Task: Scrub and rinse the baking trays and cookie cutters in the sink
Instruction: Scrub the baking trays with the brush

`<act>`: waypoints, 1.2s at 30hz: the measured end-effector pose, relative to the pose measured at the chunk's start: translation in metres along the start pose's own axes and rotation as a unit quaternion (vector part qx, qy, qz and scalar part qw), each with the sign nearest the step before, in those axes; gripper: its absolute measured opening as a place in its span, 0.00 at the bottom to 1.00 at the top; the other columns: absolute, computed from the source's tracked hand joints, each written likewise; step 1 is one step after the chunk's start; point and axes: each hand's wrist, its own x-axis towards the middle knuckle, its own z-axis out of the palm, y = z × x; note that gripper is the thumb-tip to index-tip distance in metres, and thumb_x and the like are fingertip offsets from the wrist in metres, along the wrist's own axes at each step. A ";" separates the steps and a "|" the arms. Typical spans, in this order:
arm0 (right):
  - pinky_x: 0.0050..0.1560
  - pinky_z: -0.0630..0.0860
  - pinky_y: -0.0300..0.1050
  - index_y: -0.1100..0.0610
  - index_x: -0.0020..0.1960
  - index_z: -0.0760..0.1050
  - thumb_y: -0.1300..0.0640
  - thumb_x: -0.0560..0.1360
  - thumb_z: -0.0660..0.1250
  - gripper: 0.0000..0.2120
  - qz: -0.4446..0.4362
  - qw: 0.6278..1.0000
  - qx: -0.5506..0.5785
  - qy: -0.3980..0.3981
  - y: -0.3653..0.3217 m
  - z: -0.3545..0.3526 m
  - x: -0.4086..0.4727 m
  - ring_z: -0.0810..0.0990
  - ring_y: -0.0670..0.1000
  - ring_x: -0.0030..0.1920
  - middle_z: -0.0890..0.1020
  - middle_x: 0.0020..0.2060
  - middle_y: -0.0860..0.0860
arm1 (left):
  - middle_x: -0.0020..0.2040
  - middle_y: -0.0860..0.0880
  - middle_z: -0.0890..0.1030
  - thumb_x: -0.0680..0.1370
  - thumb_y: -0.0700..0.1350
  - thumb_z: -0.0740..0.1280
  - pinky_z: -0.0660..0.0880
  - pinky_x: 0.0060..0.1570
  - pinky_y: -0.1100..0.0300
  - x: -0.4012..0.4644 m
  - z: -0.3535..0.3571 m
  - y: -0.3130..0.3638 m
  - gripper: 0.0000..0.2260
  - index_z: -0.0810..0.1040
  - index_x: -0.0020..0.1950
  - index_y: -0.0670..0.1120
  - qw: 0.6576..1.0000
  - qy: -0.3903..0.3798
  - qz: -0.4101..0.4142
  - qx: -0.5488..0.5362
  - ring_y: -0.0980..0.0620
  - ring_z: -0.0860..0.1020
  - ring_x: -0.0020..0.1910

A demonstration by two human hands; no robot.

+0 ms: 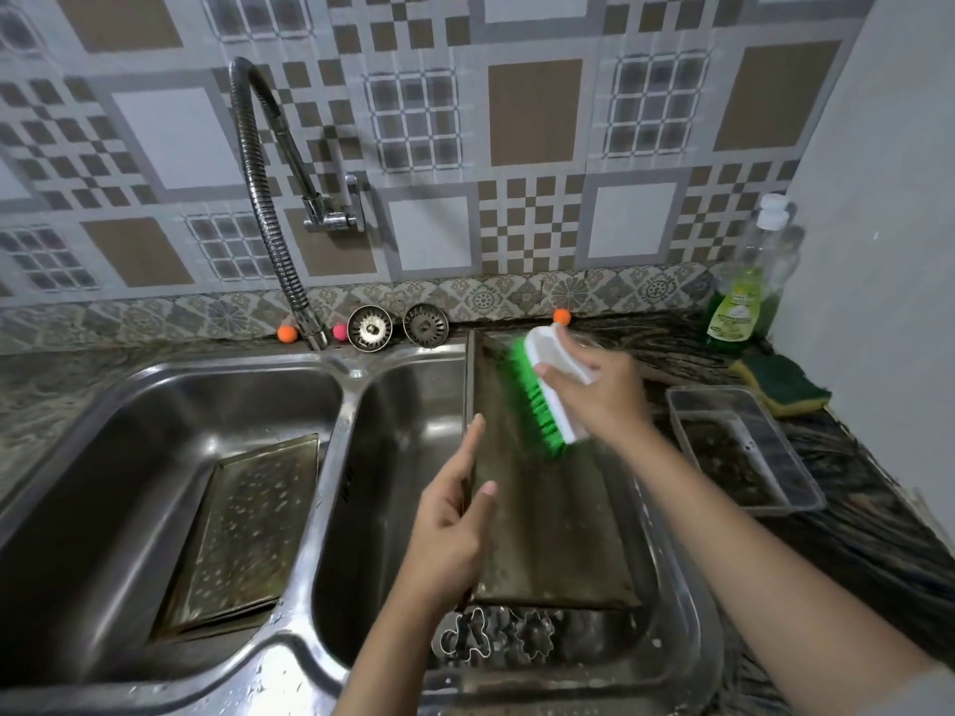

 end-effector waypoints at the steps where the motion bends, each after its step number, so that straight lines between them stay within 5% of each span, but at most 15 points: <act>1: 0.50 0.79 0.42 0.47 0.66 0.73 0.51 0.69 0.74 0.26 -0.041 0.999 0.009 -0.030 -0.008 0.009 -0.011 0.78 0.43 0.48 0.78 0.56 0.43 | 0.72 0.55 0.68 0.73 0.41 0.61 0.61 0.69 0.66 0.003 -0.001 -0.001 0.25 0.64 0.69 0.57 1.000 0.007 -0.006 -0.011 0.65 0.65 0.70; 4: 0.46 0.77 0.35 0.46 0.65 0.73 0.49 0.69 0.74 0.26 -0.103 0.991 -0.010 -0.079 -0.008 0.025 -0.018 0.80 0.42 0.50 0.79 0.56 0.43 | 0.71 0.53 0.70 0.73 0.41 0.62 0.62 0.72 0.52 0.005 -0.012 -0.005 0.26 0.66 0.69 0.57 0.999 0.017 -0.032 -0.031 0.56 0.67 0.71; 7: 0.44 0.73 0.34 0.46 0.65 0.73 0.46 0.70 0.73 0.25 -0.004 0.999 -0.042 -0.007 0.002 0.014 0.027 0.79 0.44 0.50 0.79 0.59 0.45 | 0.71 0.58 0.66 0.73 0.41 0.61 0.59 0.69 0.69 0.000 -0.013 -0.001 0.26 0.63 0.70 0.54 1.000 -0.012 -0.016 0.000 0.67 0.63 0.70; 10: 0.43 0.72 0.30 0.47 0.66 0.73 0.48 0.70 0.73 0.25 -0.012 1.000 0.004 -0.006 -0.013 0.022 0.028 0.76 0.42 0.49 0.78 0.59 0.43 | 0.69 0.61 0.66 0.73 0.40 0.61 0.60 0.64 0.76 0.009 -0.011 -0.001 0.27 0.61 0.71 0.52 0.999 -0.026 0.002 0.019 0.71 0.63 0.68; 14: 0.45 0.77 0.35 0.41 0.64 0.70 0.49 0.69 0.74 0.26 -0.112 0.989 0.031 -0.094 -0.032 0.043 -0.030 0.78 0.38 0.48 0.80 0.52 0.41 | 0.67 0.52 0.74 0.73 0.37 0.62 0.68 0.65 0.65 0.023 -0.025 -0.003 0.25 0.67 0.69 0.50 0.996 0.051 -0.007 -0.070 0.60 0.73 0.64; 17: 0.52 0.76 0.37 0.42 0.64 0.71 0.51 0.69 0.75 0.26 -0.104 0.988 0.036 -0.104 0.000 0.039 -0.055 0.77 0.35 0.54 0.77 0.57 0.39 | 0.66 0.55 0.74 0.77 0.34 0.62 0.70 0.64 0.62 0.024 -0.046 -0.001 0.23 0.68 0.71 0.47 0.983 0.141 -0.007 -0.120 0.62 0.73 0.63; 20: 0.40 0.73 0.28 0.43 0.64 0.72 0.52 0.70 0.74 0.24 -0.067 0.995 -0.027 -0.064 0.020 0.028 -0.028 0.76 0.30 0.42 0.82 0.50 0.42 | 0.71 0.52 0.70 0.74 0.41 0.64 0.61 0.72 0.47 0.026 -0.062 -0.004 0.23 0.71 0.67 0.56 0.987 0.129 -0.007 -0.096 0.51 0.66 0.72; 25: 0.40 0.68 0.28 0.48 0.66 0.73 0.49 0.71 0.72 0.24 -0.042 0.998 -0.035 0.007 -0.016 0.038 0.013 0.77 0.41 0.50 0.82 0.52 0.45 | 0.69 0.58 0.69 0.80 0.34 0.59 0.59 0.72 0.59 0.020 -0.026 -0.003 0.21 0.68 0.67 0.55 0.996 0.083 -0.001 -0.045 0.58 0.64 0.72; 28: 0.50 0.74 0.33 0.45 0.66 0.72 0.48 0.69 0.73 0.25 -0.073 0.995 0.021 -0.068 -0.032 0.060 -0.035 0.75 0.37 0.48 0.82 0.52 0.42 | 0.71 0.45 0.69 0.81 0.35 0.57 0.62 0.71 0.49 0.026 -0.027 -0.011 0.20 0.68 0.69 0.54 0.982 0.151 -0.037 -0.111 0.48 0.68 0.70; 31: 0.42 0.73 0.33 0.45 0.66 0.72 0.52 0.70 0.73 0.26 -0.112 0.988 0.041 -0.098 -0.011 0.067 -0.097 0.73 0.35 0.41 0.82 0.43 0.42 | 0.69 0.46 0.73 0.80 0.35 0.58 0.65 0.69 0.47 0.029 -0.044 -0.018 0.22 0.72 0.64 0.60 0.963 0.229 -0.055 -0.131 0.51 0.74 0.63; 34: 0.44 0.70 0.26 0.47 0.66 0.69 0.55 0.70 0.74 0.27 -0.067 0.996 0.020 -0.060 0.027 0.054 -0.090 0.74 0.33 0.46 0.81 0.51 0.43 | 0.71 0.50 0.70 0.80 0.36 0.59 0.61 0.72 0.48 0.024 -0.052 -0.017 0.21 0.70 0.66 0.59 0.963 0.244 -0.045 -0.102 0.54 0.68 0.70; 36: 0.48 0.69 0.28 0.49 0.66 0.71 0.54 0.70 0.74 0.26 -0.005 1.000 -0.009 -0.014 0.040 0.044 -0.063 0.76 0.37 0.52 0.80 0.57 0.48 | 0.71 0.53 0.69 0.80 0.34 0.59 0.62 0.72 0.56 0.019 -0.040 -0.011 0.21 0.69 0.68 0.55 0.969 0.220 -0.043 -0.099 0.59 0.66 0.70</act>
